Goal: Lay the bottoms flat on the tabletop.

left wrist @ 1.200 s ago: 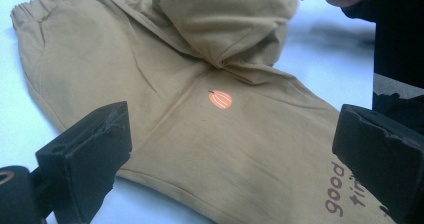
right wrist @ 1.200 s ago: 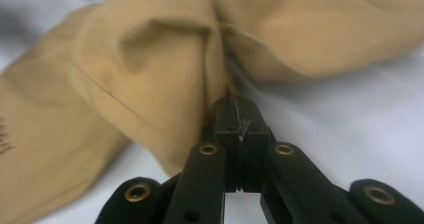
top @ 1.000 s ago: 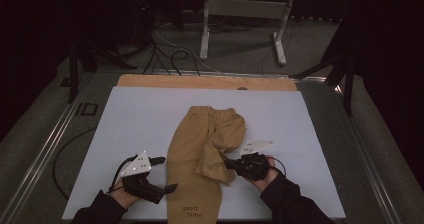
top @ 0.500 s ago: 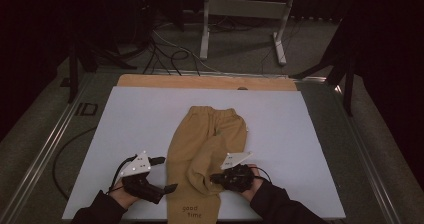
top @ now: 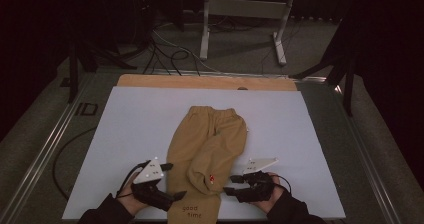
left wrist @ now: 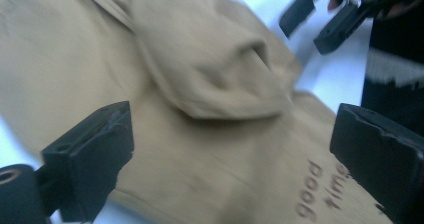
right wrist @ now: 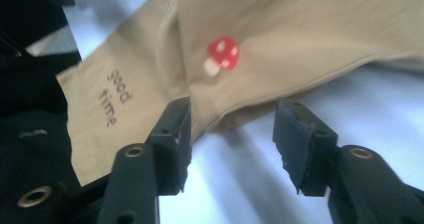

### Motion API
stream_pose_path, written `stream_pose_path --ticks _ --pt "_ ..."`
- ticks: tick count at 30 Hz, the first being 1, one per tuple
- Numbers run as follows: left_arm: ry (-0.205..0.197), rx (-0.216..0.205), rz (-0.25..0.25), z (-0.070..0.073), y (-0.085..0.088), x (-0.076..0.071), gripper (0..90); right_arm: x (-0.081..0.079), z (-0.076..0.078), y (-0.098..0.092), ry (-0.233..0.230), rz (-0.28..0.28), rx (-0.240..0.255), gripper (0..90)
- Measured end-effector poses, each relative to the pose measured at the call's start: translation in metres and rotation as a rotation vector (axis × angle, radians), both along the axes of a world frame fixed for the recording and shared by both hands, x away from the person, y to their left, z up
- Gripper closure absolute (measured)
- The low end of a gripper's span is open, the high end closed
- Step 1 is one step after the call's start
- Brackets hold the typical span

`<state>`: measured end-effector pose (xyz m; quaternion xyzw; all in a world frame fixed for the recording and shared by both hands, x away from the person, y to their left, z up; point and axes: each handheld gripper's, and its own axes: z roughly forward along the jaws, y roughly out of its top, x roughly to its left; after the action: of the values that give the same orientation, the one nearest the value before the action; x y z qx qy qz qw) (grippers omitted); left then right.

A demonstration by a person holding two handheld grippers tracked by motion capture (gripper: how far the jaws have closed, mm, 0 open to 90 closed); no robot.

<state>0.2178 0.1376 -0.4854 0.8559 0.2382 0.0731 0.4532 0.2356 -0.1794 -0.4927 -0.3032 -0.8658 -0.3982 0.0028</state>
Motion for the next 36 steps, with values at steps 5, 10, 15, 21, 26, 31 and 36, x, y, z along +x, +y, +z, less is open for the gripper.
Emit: stream_pose_path --ticks 5,10,15,21,26,31,36 --pt "0.076 0.098 0.002 -0.006 -0.020 -0.003 18.1 0.000 -0.011 0.013 0.016 0.022 -0.019 44.7" --pt "0.136 0.117 0.002 -0.014 -0.029 0.003 31.8 0.003 -0.013 0.017 0.000 0.017 -0.033 53.9" --pt "0.196 0.111 0.003 -0.020 -0.044 0.011 38.1 0.008 -0.005 0.011 -0.046 -0.026 0.007 72.0" --pt "0.206 0.056 0.048 -0.015 -0.058 0.016 46.3 0.009 0.001 0.006 -0.087 -0.057 0.017 88.7" --pt "0.201 0.031 0.086 -0.008 -0.064 0.019 59.3 0.006 0.008 0.004 -0.115 -0.065 0.017 89.1" --pt "0.167 0.011 0.079 -0.002 -0.064 0.015 88.1 0.005 0.015 -0.003 -0.138 -0.079 0.018 89.2" --pt "0.153 -0.048 0.001 0.014 -0.065 0.012 88.7 0.002 0.033 -0.025 -0.171 -0.116 0.066 89.3"
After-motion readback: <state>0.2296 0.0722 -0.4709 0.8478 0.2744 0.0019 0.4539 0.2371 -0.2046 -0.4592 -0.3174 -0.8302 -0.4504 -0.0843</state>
